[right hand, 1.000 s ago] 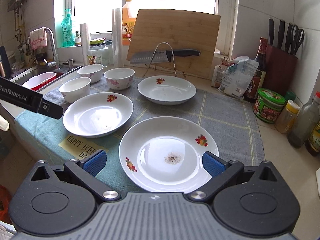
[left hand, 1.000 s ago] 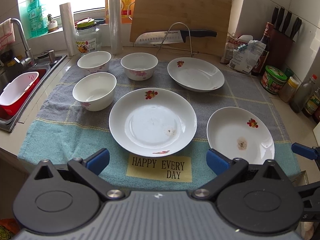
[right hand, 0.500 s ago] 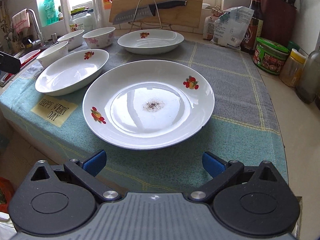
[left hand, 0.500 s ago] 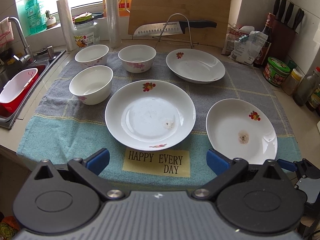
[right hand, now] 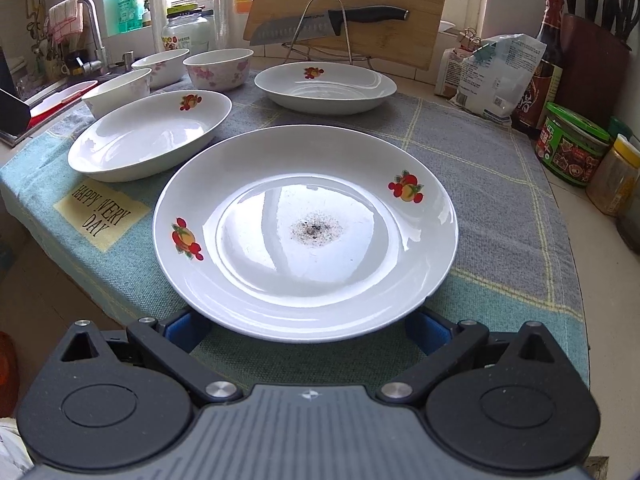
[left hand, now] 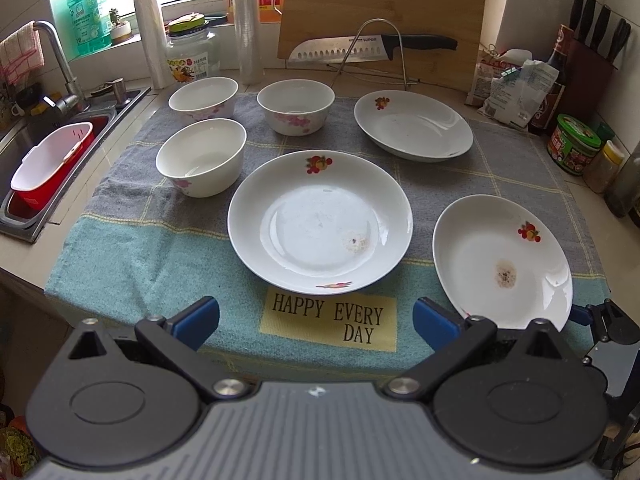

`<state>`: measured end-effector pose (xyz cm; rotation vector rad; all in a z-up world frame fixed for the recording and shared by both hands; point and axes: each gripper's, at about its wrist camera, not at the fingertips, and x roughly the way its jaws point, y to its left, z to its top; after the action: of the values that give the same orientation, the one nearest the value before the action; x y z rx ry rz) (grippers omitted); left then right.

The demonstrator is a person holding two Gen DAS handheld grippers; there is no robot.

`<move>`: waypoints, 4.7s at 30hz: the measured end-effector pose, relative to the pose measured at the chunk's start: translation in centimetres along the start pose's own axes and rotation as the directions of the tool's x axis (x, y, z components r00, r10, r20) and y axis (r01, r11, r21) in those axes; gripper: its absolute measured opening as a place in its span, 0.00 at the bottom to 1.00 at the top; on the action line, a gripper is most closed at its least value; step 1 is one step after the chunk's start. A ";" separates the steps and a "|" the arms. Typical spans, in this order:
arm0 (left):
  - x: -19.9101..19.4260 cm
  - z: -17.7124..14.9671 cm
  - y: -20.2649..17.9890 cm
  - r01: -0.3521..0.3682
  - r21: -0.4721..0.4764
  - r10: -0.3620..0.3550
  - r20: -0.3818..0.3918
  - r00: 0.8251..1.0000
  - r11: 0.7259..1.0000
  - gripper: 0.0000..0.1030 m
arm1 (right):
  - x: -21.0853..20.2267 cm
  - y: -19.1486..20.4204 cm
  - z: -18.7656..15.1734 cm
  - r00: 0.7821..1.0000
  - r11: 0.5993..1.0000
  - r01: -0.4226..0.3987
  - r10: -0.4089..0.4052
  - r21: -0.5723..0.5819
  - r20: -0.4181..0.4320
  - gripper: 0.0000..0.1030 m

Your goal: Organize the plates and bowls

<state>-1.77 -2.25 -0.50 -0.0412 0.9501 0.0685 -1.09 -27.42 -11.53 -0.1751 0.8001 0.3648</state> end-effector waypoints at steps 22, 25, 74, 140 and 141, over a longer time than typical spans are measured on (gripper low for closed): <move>-0.3 0.9 -2.6 0.127 0.064 -0.133 0.109 0.985 0.990 0.99 | 0.0 -1.1 -1.7 0.985 0.995 -0.068 0.079 -0.075 0.154 1.00; 0.2 1.7 -2.9 0.148 0.096 -0.159 0.121 0.980 0.984 0.99 | 0.0 -1.1 -1.8 0.983 0.995 -0.067 0.078 -0.074 0.165 1.00; 17.6 10.4 -14.9 0.633 0.572 -0.374 -0.514 0.772 0.521 0.64 | -0.7 0.2 -1.5 0.990 1.000 0.005 -0.003 -0.018 0.139 1.00; 17.2 15.0 -20.4 0.677 0.529 -0.444 -0.512 0.735 0.511 0.63 | -0.9 -7.6 2.0 0.995 0.988 -0.057 0.068 -0.145 0.067 1.00; 17.3 15.1 -20.7 0.677 0.531 -0.445 -0.511 0.736 0.510 0.63 | -0.8 -7.9 2.0 0.995 0.988 -0.057 0.067 -0.145 0.067 1.00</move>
<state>22.10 -21.21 -5.76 0.3489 1.1903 -0.9686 2.73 -34.33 -9.42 -0.2697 0.7099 0.4853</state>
